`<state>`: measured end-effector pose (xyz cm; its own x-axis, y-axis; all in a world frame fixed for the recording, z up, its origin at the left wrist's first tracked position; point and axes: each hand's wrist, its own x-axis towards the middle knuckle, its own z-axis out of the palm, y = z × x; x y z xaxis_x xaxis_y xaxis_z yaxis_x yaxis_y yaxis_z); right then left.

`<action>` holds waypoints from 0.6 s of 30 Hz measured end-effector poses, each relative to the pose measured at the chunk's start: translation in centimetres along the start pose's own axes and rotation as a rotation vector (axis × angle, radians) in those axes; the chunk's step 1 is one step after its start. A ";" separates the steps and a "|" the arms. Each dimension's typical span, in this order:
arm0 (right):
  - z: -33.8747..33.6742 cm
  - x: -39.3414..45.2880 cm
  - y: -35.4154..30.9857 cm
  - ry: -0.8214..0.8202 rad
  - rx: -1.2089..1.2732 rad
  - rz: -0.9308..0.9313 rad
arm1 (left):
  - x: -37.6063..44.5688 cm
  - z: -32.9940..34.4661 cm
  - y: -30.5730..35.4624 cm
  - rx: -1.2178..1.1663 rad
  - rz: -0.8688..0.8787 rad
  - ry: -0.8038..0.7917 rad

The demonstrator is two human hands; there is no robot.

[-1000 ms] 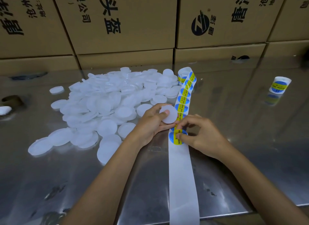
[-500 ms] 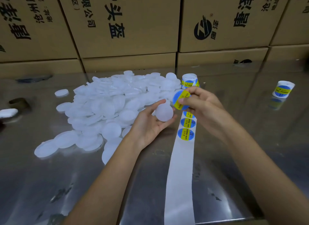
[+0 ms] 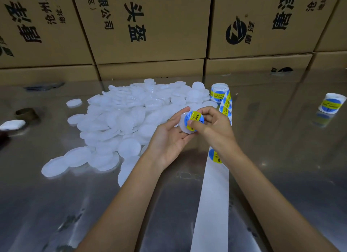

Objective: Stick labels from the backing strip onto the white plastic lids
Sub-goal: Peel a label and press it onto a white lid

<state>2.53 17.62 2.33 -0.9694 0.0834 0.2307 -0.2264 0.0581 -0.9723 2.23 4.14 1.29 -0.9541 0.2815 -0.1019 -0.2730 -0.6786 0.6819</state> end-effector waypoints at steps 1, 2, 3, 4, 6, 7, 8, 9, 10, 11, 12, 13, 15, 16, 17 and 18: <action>0.0 0.0 0.1 0.005 -0.005 -0.009 | 0.0 0.0 0.0 0.005 0.001 -0.004; 0.0 0.0 0.1 0.005 -0.011 -0.018 | -0.1 0.0 0.0 0.007 0.004 -0.007; 0.0 0.0 0.2 0.002 -0.018 -0.024 | -0.1 0.0 0.0 0.010 0.008 -0.008; 0.1 0.0 0.3 -0.001 -0.023 -0.027 | -0.1 0.1 -0.1 0.014 0.013 -0.009; 0.1 0.0 0.6 0.000 -0.037 -0.036 | -0.2 0.2 -0.1 0.025 0.026 -0.012; 0.1 0.0 0.7 0.004 -0.046 -0.044 | -0.3 0.3 -0.2 0.026 0.029 -0.016; 0.2 0.1 0.7 0.008 -0.053 -0.053 | -0.3 0.4 -0.2 0.028 0.031 -0.023; 0.2 0.1 0.8 0.014 -0.059 -0.061 | -0.3 0.4 -0.3 0.033 0.032 -0.030; 0.2 0.1 0.8 0.019 -0.063 -0.069 | -0.4 0.5 -0.3 0.041 0.034 -0.033; 0.2 0.2 0.9 0.024 -0.069 -0.075 | -0.4 0.6 -0.3 0.050 0.036 -0.033; 0.3 0.2 0.9 0.025 -0.077 -0.079 | -0.4 0.6 -0.4 0.057 0.037 -0.032; 0.3 0.2 1.0 0.026 -0.089 -0.082 | -0.4 0.6 -0.4 0.063 0.039 -0.030; 0.3 0.1 1.0 0.025 -0.103 -0.094 | -0.4 0.7 -0.4 0.074 0.041 -0.024; 0.3 0.1 1.0 0.024 -0.104 -0.102 | -0.4 0.7 -0.4 0.078 0.039 -0.021; 0.3 0.1 1.0 0.024 -0.107 -0.109 | -0.4 0.7 -0.4 0.084 0.038 -0.019; 0.3 0.1 1.0 0.025 -0.111 -0.114 | -0.5 0.7 -0.4 0.089 0.039 -0.017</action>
<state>2.22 17.38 1.36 -0.9349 0.0948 0.3419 -0.3220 0.1781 -0.9298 2.87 4.78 1.58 -0.9613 0.2682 -0.0623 -0.2231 -0.6262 0.7471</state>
